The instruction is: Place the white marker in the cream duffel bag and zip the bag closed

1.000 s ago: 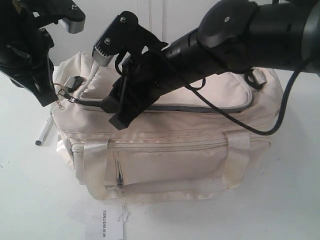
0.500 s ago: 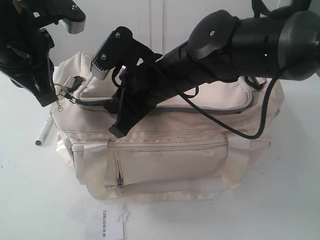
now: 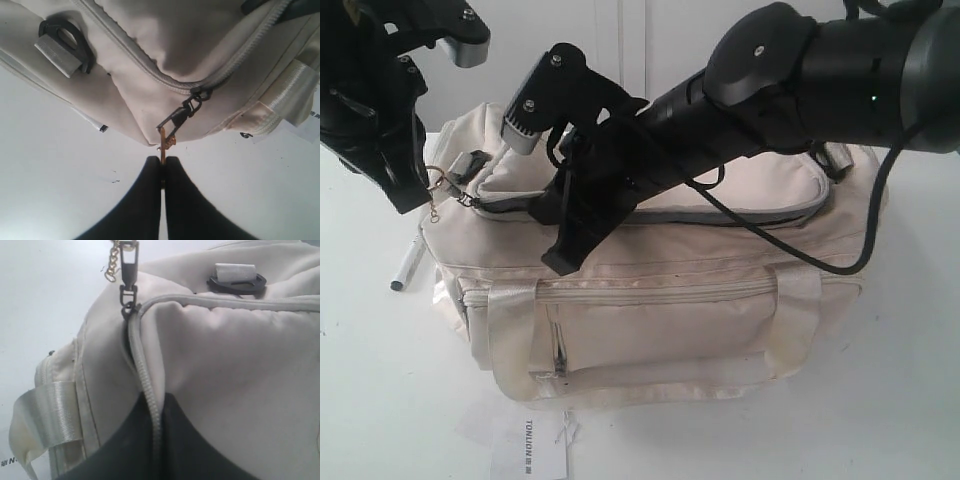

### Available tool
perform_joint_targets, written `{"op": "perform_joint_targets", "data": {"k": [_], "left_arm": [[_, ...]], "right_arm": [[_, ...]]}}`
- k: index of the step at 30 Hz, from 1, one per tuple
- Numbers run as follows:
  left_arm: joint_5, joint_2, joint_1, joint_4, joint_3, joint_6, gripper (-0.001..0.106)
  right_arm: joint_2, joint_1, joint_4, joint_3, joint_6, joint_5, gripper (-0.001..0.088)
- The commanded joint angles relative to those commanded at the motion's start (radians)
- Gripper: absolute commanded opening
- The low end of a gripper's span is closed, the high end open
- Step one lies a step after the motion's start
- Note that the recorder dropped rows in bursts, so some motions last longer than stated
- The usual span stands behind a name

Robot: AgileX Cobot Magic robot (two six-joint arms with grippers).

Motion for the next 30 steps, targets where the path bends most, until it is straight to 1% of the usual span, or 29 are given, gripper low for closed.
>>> {"op": "perform_joint_targets", "data": {"k": [4,14,30], "left_arm": [[-0.002,0.000,0.000,0.043,0.000,0.000,0.000],[-0.037,0.000,0.000,0.088,0.000,0.000,0.000],[-0.129,0.000,0.000,0.104,0.000,0.000,0.000]], "right_arm": [[0.000,0.000,-0.042,0.000,0.007,0.021,0.0000],[0.000,0.000,-0.067,0.000,0.007,0.033,0.0000],[0.000,0.000,-0.069,0.000,0.007,0.049,0.0000]]}}
